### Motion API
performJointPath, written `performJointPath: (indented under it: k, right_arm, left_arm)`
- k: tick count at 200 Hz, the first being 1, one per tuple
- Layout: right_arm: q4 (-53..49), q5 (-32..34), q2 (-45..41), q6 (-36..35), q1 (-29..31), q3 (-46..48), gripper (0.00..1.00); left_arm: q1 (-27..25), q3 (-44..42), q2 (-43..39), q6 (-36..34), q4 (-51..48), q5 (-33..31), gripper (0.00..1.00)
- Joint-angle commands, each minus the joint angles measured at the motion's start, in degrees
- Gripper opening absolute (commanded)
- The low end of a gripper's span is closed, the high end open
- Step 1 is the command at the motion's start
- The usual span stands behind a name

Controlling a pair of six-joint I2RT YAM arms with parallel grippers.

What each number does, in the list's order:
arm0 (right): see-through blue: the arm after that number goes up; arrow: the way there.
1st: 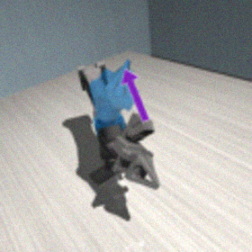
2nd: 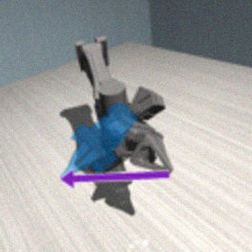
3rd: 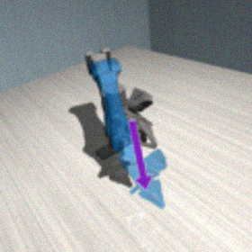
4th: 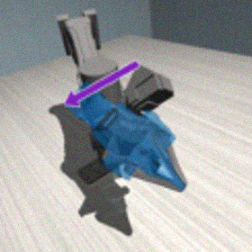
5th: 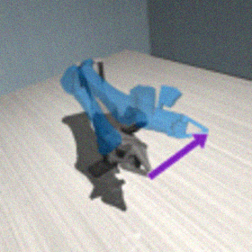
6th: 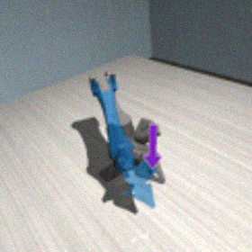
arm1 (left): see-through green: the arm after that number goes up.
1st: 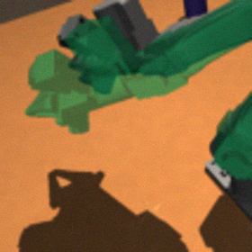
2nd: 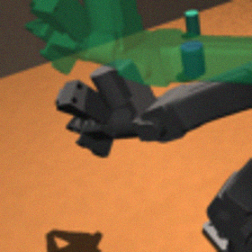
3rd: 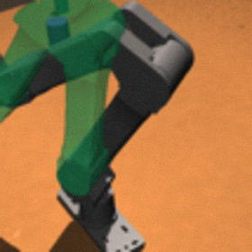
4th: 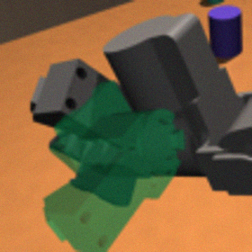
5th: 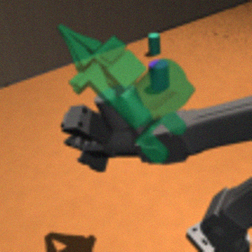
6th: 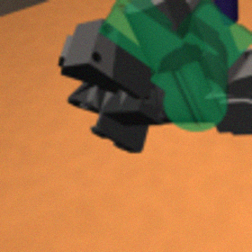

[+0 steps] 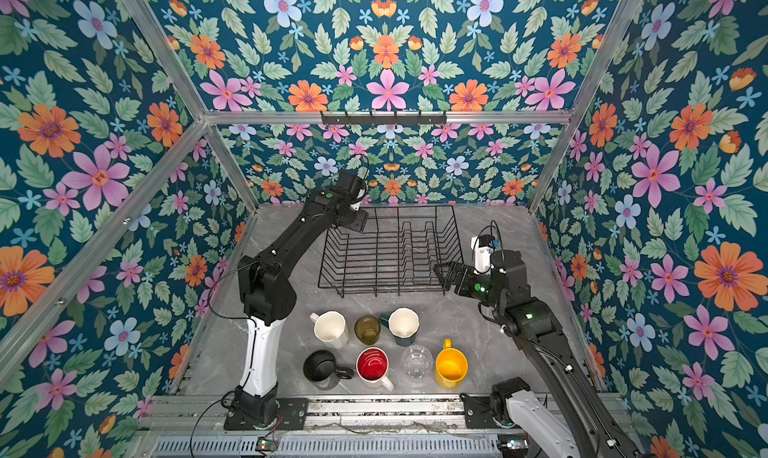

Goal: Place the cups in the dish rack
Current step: 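Lower the lavender cup upside down into the rack's far corner with left gripper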

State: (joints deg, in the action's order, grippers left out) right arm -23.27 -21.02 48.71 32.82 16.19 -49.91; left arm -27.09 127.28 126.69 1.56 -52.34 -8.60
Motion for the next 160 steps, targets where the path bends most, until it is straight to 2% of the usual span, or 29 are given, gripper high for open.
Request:
performJointPath:
  k: [1, 84, 160]
  right_arm:
    - [1.03, -0.92, -0.02, -0.04, 0.03, 0.21, 0.95]
    - [1.3, -1.31, 0.6, 0.21, 0.07, 0.34, 0.95]
    - [1.45, -1.62, 1.21, 0.37, 0.03, 0.43, 0.95]
  left_arm:
    - [1.05, 0.68, 0.97, 0.01, -0.32, -1.18, 0.0]
    - [2.81, 2.27, 5.46, -0.16, 0.66, 3.36, 0.0]
    - [3.76, 2.27, 7.78, 0.11, 0.92, 3.33, 0.02]
